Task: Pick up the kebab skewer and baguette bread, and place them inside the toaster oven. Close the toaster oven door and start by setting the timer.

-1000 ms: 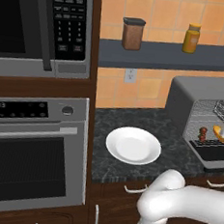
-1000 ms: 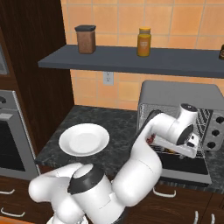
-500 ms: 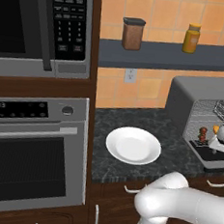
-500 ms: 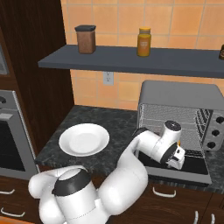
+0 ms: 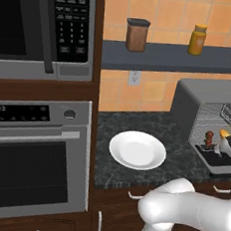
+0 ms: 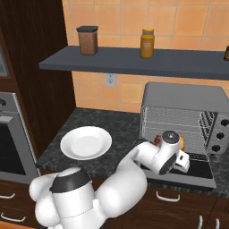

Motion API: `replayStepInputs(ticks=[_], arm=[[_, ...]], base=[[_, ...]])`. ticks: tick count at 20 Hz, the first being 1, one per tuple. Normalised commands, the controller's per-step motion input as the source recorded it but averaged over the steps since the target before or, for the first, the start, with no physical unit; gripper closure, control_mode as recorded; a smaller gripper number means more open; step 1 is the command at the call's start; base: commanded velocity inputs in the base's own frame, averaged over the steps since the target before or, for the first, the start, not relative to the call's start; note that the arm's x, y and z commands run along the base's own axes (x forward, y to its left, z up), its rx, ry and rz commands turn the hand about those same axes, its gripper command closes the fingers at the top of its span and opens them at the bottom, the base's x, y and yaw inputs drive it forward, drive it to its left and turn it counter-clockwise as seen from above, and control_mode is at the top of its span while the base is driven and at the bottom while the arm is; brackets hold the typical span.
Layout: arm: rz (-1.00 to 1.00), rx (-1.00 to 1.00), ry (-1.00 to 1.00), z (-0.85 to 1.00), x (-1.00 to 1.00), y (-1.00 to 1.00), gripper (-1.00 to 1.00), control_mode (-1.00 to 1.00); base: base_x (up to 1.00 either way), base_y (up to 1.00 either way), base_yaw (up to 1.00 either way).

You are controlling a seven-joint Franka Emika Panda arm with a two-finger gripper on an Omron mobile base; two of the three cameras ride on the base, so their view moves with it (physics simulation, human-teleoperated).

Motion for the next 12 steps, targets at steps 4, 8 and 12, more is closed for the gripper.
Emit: replayStepInputs(ticks=[4, 8, 12], arm=[[0.00, -0.17, -0.11, -0.46, 0.23, 0.00, -1.00, -1.00], [0.00, -0.12, -0.06, -0.20, 0.26, 0.00, -1.00, -1.00], [0.00, 0.00, 0.00, 0.00, 0.16, 0.00, -1.00, -1.00]], base=[[0.00, 0.00, 0.00], [0.00, 0.00, 0.00], [0.00, 0.00, 0.00]])
